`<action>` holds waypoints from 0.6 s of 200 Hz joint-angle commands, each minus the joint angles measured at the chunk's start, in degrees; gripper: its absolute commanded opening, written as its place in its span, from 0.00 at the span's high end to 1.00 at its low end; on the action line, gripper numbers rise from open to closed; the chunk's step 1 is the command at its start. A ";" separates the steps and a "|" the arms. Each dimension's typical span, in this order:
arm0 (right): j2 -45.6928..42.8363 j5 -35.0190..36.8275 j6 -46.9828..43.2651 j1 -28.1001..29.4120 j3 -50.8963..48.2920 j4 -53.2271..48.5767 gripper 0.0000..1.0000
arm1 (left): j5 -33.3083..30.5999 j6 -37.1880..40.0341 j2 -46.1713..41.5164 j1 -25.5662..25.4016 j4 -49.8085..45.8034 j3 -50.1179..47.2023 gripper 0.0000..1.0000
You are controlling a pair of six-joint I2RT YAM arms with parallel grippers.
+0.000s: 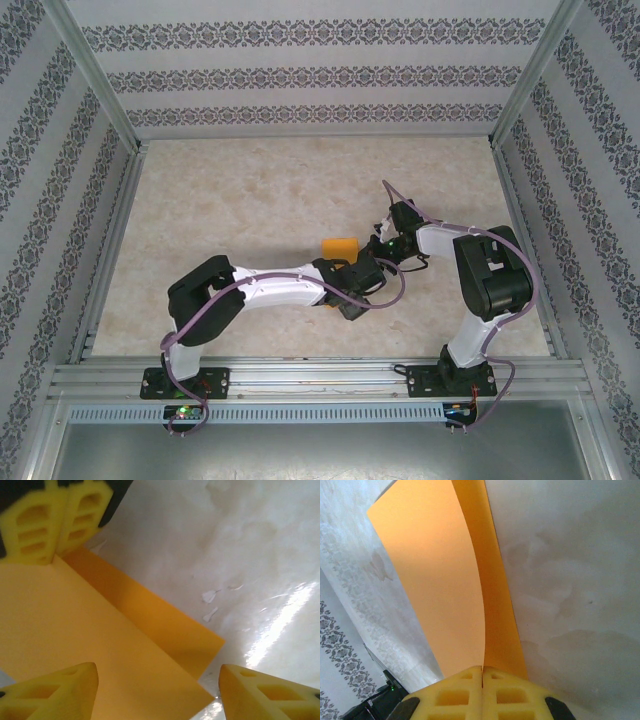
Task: Fold a paper plane with a square sheet of paper (fold left side to right side)
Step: Fold the triangle a second time at the center of the table.
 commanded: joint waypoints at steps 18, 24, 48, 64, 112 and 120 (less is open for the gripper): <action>-0.51 0.48 0.26 -0.49 0.63 -1.10 1.00 | -0.97 0.84 0.03 -0.44 -2.44 1.89 0.51; -0.42 0.49 0.25 -0.55 0.69 -1.14 1.00 | -0.53 0.83 -0.18 -0.45 -2.27 1.84 0.55; -0.42 0.92 -0.05 -0.54 0.96 -1.39 1.00 | -0.05 0.69 -0.84 -0.28 -2.35 1.69 0.74; -0.58 1.10 -0.35 -0.53 1.39 -1.52 1.00 | 0.32 0.28 -1.57 0.28 -1.86 0.95 0.86; -2.81 1.81 -2.50 -1.05 3.00 -1.53 0.84 | 5.73 -2.77 -5.05 2.98 0.20 -1.31 0.99; -3.95 2.48 -2.87 -1.39 2.92 -1.51 0.79 | 7.14 -3.47 -5.52 3.51 0.74 -1.85 0.99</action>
